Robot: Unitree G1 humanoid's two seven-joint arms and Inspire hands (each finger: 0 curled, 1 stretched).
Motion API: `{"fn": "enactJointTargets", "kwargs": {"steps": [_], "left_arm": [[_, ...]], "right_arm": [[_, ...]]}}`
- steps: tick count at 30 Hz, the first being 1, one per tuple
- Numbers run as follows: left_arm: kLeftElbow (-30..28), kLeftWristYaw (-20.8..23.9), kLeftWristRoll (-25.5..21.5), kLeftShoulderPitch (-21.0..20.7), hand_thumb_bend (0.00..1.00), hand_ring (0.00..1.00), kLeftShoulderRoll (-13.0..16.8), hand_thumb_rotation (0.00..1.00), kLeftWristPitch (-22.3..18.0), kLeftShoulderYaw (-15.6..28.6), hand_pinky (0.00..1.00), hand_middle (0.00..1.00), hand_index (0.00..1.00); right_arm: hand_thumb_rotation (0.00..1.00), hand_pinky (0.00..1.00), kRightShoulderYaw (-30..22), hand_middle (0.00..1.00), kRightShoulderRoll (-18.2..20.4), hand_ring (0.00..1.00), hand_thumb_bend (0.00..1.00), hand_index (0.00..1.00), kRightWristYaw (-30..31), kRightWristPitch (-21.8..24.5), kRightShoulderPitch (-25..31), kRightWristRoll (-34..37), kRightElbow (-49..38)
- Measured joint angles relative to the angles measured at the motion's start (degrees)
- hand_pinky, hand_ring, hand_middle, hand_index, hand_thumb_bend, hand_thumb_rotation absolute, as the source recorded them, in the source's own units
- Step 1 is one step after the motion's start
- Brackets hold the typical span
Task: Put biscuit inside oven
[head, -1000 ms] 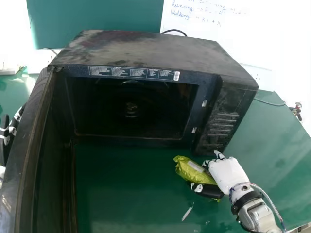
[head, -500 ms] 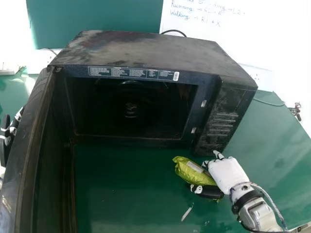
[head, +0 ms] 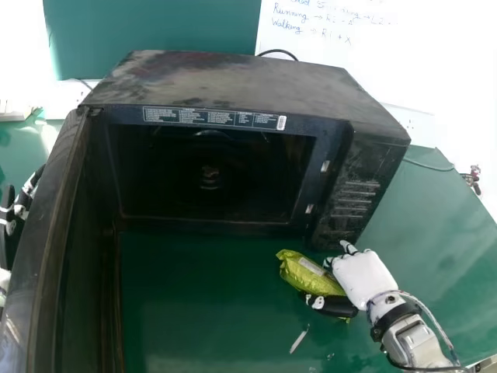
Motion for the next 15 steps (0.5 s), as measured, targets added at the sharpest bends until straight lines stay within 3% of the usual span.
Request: {"fn": "enactJointTargets", "kwargs": {"steps": [4,5,7,9,10,12,15], "left_arm": [[-0.82,0.17,0.06,0.2,0.99,1.0,-0.31,0.99,0.0,-0.08,1.0,1.0,1.0],[-0.91,0.24,0.07,0.23,0.99,1.0,-0.39,0.99,0.0,-0.13,1.0,1.0,1.0],[-0.98,0.26,0.07,0.33,0.99,1.0,-0.54,0.99,0.0,-0.22,1.0,1.0,1.0],[-1.09,0.33,0.06,0.48,0.99,1.0,-0.66,0.98,0.0,-0.25,1.0,1.0,1.0],[-1.12,0.4,0.05,0.56,0.99,1.0,-0.7,0.98,0.0,-0.26,1.0,1.0,1.0],[-1.27,0.46,0.04,0.61,0.99,1.0,-0.76,0.98,0.01,-0.32,1.0,1.0,1.0],[-2.02,0.74,0.03,0.73,0.99,1.0,-0.86,0.98,0.13,-0.36,1.0,1.0,1.0]], "right_arm": [[0.14,0.36,0.02,0.49,-0.4,0.41,0.83,0.64,-0.12,-0.8,-0.11,0.19,0.64],[0.13,0.36,0.02,0.5,-0.52,0.42,0.8,0.64,-0.21,-1.01,-0.17,0.23,0.72],[0.03,0.33,0.05,0.48,-1.02,0.4,0.61,0.62,-0.51,-1.63,-0.21,0.23,0.94],[0.01,0.32,0.11,0.48,-1.71,0.39,0.57,0.61,-0.91,-2.14,-0.2,0.21,1.21],[0.0,0.31,0.17,0.44,-1.93,0.38,0.54,0.56,-1.02,-2.39,-0.24,0.2,1.35],[0.0,0.29,0.3,0.41,-2.22,0.36,0.52,0.54,-1.26,-2.76,-0.43,0.04,1.71],[0.0,0.26,0.54,0.47,-2.68,0.33,0.53,0.49,-2.09,-3.49,-0.77,-0.2,2.58]]}}
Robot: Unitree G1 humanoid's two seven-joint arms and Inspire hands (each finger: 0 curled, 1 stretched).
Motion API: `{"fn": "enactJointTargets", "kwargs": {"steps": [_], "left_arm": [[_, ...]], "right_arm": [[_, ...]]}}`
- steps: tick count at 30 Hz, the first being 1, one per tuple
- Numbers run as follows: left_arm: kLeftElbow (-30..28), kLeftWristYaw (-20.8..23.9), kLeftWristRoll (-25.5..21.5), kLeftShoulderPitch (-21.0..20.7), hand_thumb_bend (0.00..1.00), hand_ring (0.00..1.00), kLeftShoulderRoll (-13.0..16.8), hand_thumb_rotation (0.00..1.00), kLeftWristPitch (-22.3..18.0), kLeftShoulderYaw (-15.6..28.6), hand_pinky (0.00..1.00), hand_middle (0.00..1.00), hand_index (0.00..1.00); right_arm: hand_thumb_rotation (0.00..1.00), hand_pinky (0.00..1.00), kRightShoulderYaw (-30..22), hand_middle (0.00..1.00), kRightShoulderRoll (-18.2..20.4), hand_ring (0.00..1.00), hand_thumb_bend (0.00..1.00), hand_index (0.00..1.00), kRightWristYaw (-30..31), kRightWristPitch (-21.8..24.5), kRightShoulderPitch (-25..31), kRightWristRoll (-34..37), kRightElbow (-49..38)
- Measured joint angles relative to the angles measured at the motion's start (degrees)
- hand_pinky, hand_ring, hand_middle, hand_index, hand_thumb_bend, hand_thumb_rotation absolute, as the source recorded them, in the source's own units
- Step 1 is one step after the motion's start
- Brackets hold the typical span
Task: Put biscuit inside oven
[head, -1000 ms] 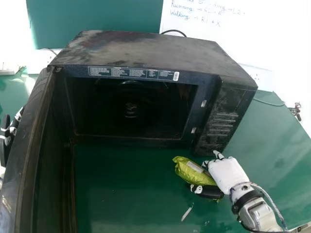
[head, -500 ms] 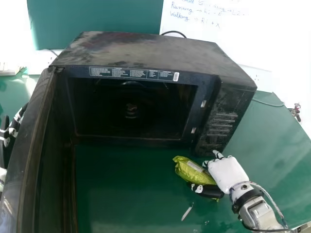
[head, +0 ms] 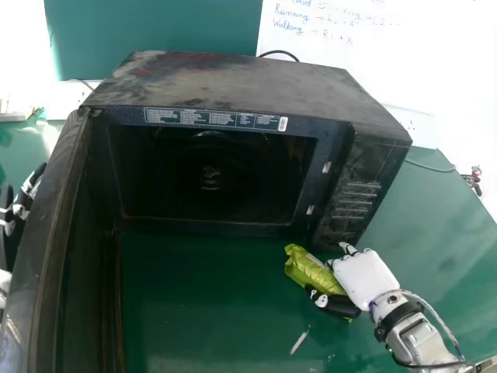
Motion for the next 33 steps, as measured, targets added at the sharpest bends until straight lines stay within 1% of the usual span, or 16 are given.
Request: {"fn": "enactJointTargets", "kwargs": {"steps": [2,4,6,8,12,19,23,25,27,28,29,31,32,33], "left_arm": [[-0.29,0.1,0.02,0.0,0.99,1.0,-0.11,0.98,0.03,-0.05,1.0,1.0,1.0],[-0.53,0.2,0.03,0.04,0.99,1.0,-0.16,0.98,0.05,-0.07,1.0,1.0,1.0],[-0.64,0.23,0.04,0.1,0.99,1.0,-0.2,0.98,0.05,-0.07,1.0,1.0,1.0],[-0.74,0.23,0.01,0.17,0.99,1.0,-0.22,0.98,0.12,-0.07,1.0,1.0,1.0],[-0.98,0.22,-0.01,0.4,0.99,1.0,-0.22,0.98,0.41,-0.07,1.0,1.0,1.0],[-1.1,0.23,-0.01,0.59,1.0,1.0,-0.22,0.97,0.57,-0.07,1.0,1.0,1.0],[-1.16,0.24,0.0,0.69,0.99,1.0,-0.23,0.98,0.62,-0.07,1.0,1.0,1.0],[-1.15,0.23,0.0,0.69,1.0,1.0,-0.23,0.97,0.62,-0.07,1.0,1.0,1.0],[-1.15,0.23,0.0,0.68,1.0,1.0,-0.23,0.98,0.63,-0.07,1.0,1.0,1.0],[-1.15,0.24,0.0,0.68,1.0,1.0,-0.22,0.97,0.65,-0.07,1.0,1.0,1.0],[-1.15,0.24,0.0,0.68,1.0,1.0,-0.22,0.97,0.69,-0.07,1.0,1.0,1.0],[-1.15,0.26,0.0,0.66,1.0,1.0,-0.23,0.97,0.75,-0.07,1.0,1.0,1.0],[-1.15,0.28,0.02,0.65,1.0,1.0,-0.22,0.97,0.78,-0.07,1.0,1.0,1.0],[-1.14,0.31,0.02,0.65,1.0,1.0,-0.23,0.97,0.81,-0.07,1.0,1.0,1.0]], "right_arm": [[0.0,0.25,0.14,0.48,-0.16,0.33,0.53,0.49,-0.59,-0.64,-0.3,0.02,0.64],[0.0,0.26,0.37,0.42,-0.59,0.34,0.52,0.52,-1.23,-1.23,-0.5,-0.07,1.05],[0.0,0.26,0.68,0.46,-1.03,0.34,0.52,0.5,-1.49,-1.58,-0.73,-0.12,1.34],[0.0,0.27,0.81,0.48,-1.18,0.35,0.52,0.49,-1.49,-1.86,-0.89,0.18,1.52],[0.0,0.25,1.05,0.48,-1.45,0.33,0.53,0.49,-1.96,-2.27,-0.95,0.24,1.77],[0.0,0.26,1.32,0.48,-1.56,0.34,0.53,0.49,-3.16,-2.91,-1.14,0.48,2.7],[0.0,0.24,1.44,0.48,-1.56,0.33,0.53,0.49,-3.28,-2.96,-1.3,0.58,2.88],[0.0,0.25,1.42,0.43,-1.55,0.35,0.52,0.52,-3.29,-2.92,-1.33,0.6,2.81],[0.0,0.23,1.34,0.4,-1.47,0.32,0.52,0.51,-3.3,-2.7,-1.34,0.82,2.66],[0.0,0.21,1.31,0.44,-1.4,0.3,0.52,0.5,-3.14,-2.48,-1.36,1.24,2.56],[0.0,0.19,1.27,0.41,-1.33,0.28,0.52,0.51,-2.84,-2.3,-1.41,1.82,2.46],[0.0,0.18,1.24,0.4,-1.31,0.28,0.52,0.51,-1.97,-2.15,-1.63,2.54,2.23],[0.0,0.18,1.14,0.44,-1.23,0.27,0.52,0.5,-1.66,-2.14,-1.68,3.26,2.18],[0.0,0.18,1.05,0.42,-1.13,0.27,0.52,0.5,-1.36,-2.12,-1.7,3.91,2.16]]}}
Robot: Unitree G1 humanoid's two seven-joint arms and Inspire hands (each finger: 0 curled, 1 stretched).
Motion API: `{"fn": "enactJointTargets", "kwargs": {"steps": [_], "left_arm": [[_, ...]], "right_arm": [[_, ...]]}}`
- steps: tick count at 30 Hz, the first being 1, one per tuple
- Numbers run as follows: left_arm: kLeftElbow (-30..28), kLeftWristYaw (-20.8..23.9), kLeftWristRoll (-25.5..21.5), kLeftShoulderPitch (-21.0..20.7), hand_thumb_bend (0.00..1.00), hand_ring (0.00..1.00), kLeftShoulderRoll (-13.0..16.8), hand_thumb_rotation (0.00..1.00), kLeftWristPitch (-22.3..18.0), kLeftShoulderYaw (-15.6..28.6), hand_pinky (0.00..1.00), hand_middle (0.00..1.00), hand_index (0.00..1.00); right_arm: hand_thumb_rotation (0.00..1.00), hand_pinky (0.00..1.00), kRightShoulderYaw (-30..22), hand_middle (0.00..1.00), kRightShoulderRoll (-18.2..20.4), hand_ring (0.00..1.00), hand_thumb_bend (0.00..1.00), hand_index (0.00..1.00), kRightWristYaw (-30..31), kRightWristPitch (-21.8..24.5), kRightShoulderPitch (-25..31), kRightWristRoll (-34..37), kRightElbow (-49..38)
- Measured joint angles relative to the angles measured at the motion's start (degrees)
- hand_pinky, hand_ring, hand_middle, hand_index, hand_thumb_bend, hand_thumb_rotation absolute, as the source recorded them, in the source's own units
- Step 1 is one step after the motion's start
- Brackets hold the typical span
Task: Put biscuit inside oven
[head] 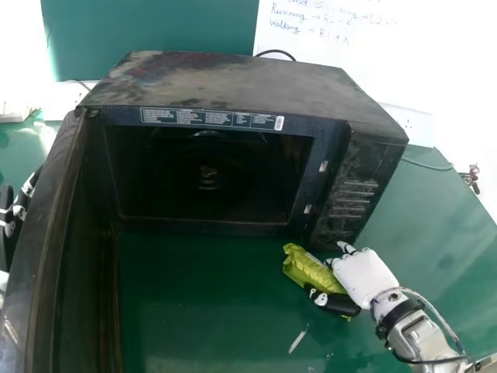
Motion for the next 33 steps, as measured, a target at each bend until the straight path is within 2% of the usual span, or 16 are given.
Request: {"fn": "enactJointTargets", "kwargs": {"steps": [2,4,6,20,33], "left_arm": [[0.0,0.01,0.0,0.0,0.99,1.0,0.0,0.98,0.03,0.0,1.0,1.0,1.0],[0.0,0.01,0.01,0.0,0.99,1.0,0.0,0.98,0.04,-0.01,1.0,1.0,1.0],[0.0,0.02,0.02,0.0,0.99,1.0,0.0,0.98,0.04,0.0,1.0,1.0,1.0],[0.05,-0.02,0.04,-0.03,0.99,1.0,0.0,0.98,0.05,0.0,1.0,1.0,1.0],[0.28,0.08,0.18,-0.76,0.99,1.0,0.0,0.97,0.07,-0.04,1.0,1.0,1.0]], "right_arm": [[0.0,0.18,-0.1,0.46,0.11,0.27,0.53,0.49,0.76,0.0,-0.28,0.84,-0.06],[0.0,0.18,-0.14,0.41,0.12,0.27,0.53,0.5,1.8,0.01,-0.65,1.63,-0.25],[0.0,0.18,-0.14,0.39,0.15,0.28,0.53,0.51,2.54,-0.01,-0.96,2.25,-0.41],[0.0,0.17,-0.36,0.39,1.8,0.26,0.53,0.5,4.98,0.62,-1.72,3.94,-1.65],[0.0,0.17,-0.69,0.39,2.54,0.26,0.52,0.5,9.71,1.1,-3.07,5.12,-3.47]]}}
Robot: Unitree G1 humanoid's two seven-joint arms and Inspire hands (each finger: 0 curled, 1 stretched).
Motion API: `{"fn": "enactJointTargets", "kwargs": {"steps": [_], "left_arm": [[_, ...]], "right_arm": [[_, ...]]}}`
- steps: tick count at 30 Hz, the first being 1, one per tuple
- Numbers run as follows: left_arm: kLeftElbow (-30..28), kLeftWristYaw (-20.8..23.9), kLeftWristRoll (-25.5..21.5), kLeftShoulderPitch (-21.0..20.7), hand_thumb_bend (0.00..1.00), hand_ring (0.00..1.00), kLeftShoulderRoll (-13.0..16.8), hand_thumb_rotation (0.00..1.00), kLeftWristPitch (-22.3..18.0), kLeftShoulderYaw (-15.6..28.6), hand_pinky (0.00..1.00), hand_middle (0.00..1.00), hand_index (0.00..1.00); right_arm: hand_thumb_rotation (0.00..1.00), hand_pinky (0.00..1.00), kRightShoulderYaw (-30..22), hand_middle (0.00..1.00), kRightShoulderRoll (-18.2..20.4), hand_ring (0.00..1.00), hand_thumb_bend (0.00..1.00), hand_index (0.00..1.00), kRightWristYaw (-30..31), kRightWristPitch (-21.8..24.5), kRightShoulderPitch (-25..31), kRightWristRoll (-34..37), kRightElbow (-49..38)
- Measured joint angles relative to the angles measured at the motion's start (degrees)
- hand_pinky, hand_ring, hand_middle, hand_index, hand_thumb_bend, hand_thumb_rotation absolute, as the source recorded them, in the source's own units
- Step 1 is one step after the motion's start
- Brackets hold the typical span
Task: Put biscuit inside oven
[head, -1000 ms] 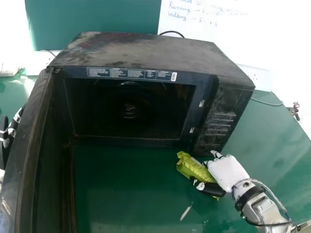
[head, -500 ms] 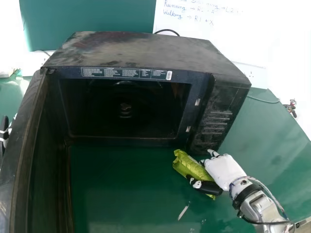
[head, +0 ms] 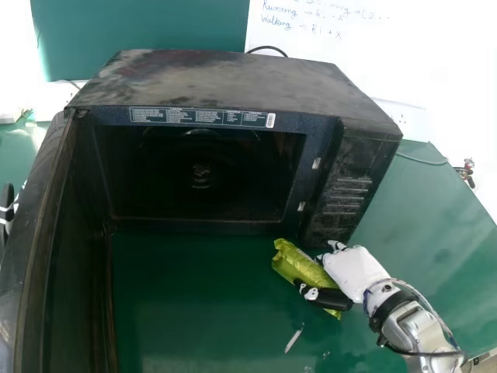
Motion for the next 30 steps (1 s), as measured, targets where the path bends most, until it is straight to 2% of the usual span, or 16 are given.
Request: {"fn": "enactJointTargets", "kwargs": {"steps": [10,21,30], "left_arm": [[0.41,0.01,0.83,-0.29,0.99,1.0,0.0,0.98,0.0,-0.01,1.0,1.0,1.0],[2.0,-0.28,0.83,-0.73,0.99,1.0,0.0,0.98,-0.01,0.0,1.0,1.0,1.0],[2.01,-0.16,0.83,-0.96,0.99,1.0,-0.06,0.97,-0.01,-0.02,1.0,1.0,1.0]], "right_arm": [[0.0,0.16,0.02,0.39,0.66,0.24,0.53,0.49,0.18,-1.24,-1.01,0.07,-0.15],[0.0,0.16,-0.86,0.41,1.5,0.24,0.53,0.49,4.33,0.61,-2.85,2.74,-2.97],[0.0,0.16,-0.84,0.43,2.98,0.24,0.53,0.49,5.26,1.85,-3.71,2.6,-3.93]]}}
